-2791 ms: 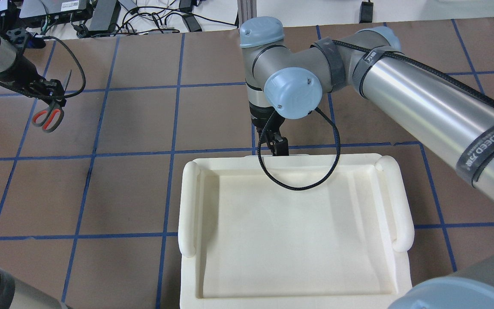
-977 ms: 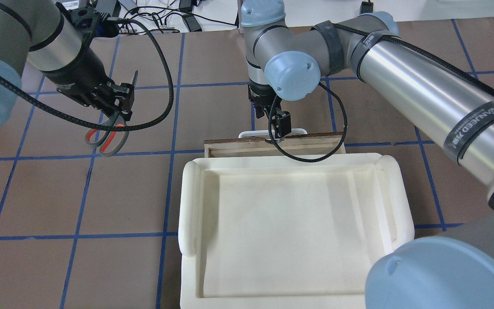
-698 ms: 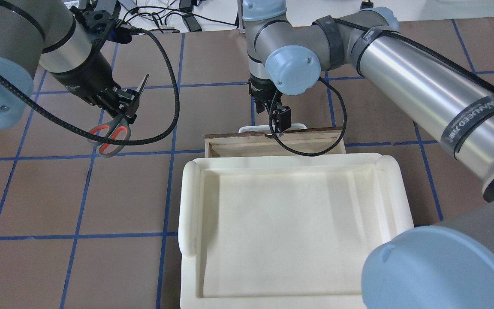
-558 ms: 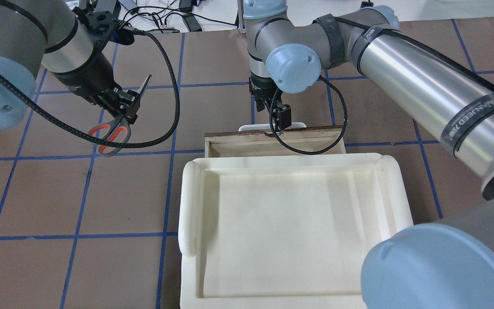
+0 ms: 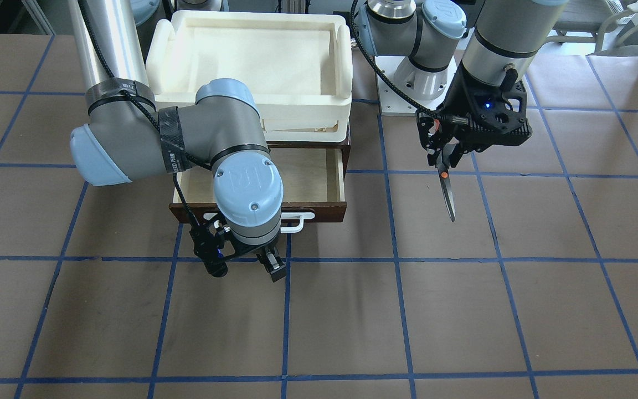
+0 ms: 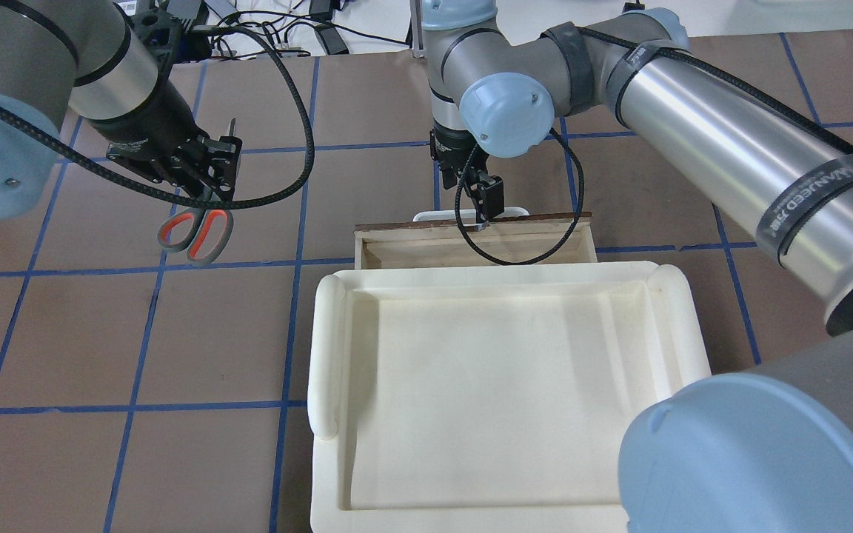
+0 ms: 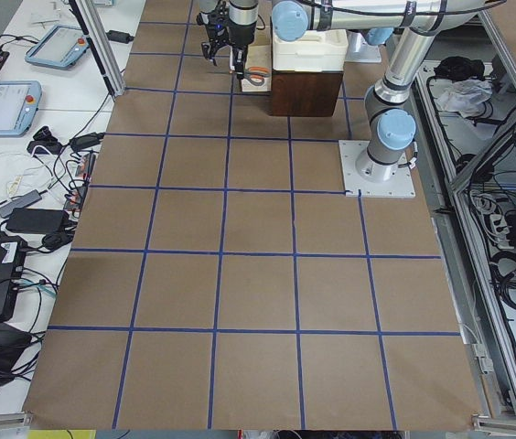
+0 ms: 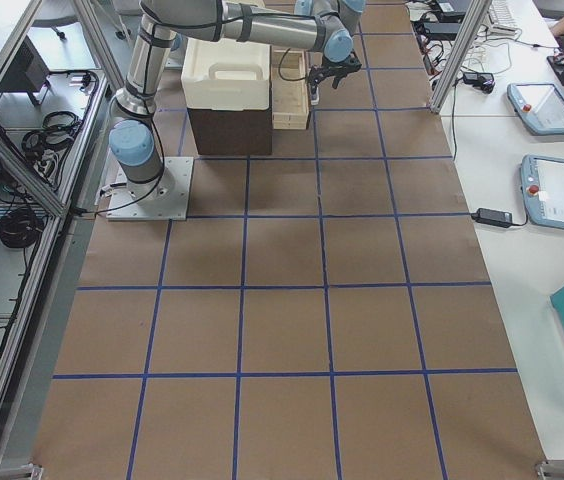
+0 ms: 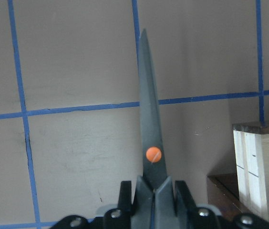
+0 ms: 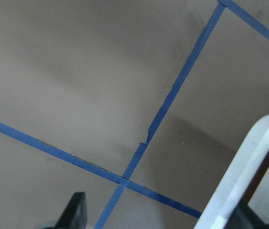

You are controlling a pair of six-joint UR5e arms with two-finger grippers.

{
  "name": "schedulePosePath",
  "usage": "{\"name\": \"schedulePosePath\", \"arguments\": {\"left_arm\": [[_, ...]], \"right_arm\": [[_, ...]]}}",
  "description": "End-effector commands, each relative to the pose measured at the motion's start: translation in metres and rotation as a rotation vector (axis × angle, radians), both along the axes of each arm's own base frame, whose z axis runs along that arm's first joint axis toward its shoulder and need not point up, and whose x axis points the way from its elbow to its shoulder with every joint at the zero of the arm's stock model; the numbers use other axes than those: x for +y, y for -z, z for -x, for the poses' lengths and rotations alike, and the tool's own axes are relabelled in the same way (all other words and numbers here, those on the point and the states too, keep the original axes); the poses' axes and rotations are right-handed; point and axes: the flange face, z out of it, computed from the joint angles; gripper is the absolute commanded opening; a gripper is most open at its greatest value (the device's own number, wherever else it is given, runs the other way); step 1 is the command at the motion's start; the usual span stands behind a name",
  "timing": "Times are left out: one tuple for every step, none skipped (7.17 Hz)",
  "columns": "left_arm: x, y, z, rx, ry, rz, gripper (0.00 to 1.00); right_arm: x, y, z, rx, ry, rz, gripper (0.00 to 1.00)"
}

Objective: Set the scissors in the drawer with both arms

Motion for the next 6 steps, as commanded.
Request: {"name": "schedulePosePath", "arguments": {"left_arm": [[0.000,-0.002,-0.001,0.003,-0.071,-0.001,0.02],[0.002,-0.004,-0.001,0.003,-0.071,-0.003,0.02],[0.002,-0.003,-0.001,0.004,-0.071,-0.008,0.02],[0.001,-0.001,0.001,0.004,-0.068,-0.011,0.02],[0.001,0.000,0.001,0.005,-0.072,-0.014,0.02],[0.001,0.001,0.003,0.005,-0.072,-0.015,0.02]], "right_arm": [[-0.008,-0.001,0.001,-0.010,-0.004,0.016,1.00],[-0.010,-0.004,0.001,-0.012,-0.005,0.022,1.00],[-0.013,-0.010,-0.001,-0.017,-0.007,0.035,1.00],[-0.014,-0.012,-0.001,-0.018,-0.008,0.038,1.00],[-0.018,-0.008,0.000,-0.019,-0.008,0.033,1.00],[-0.022,-0.007,0.003,-0.023,-0.023,0.036,1.00]]}}
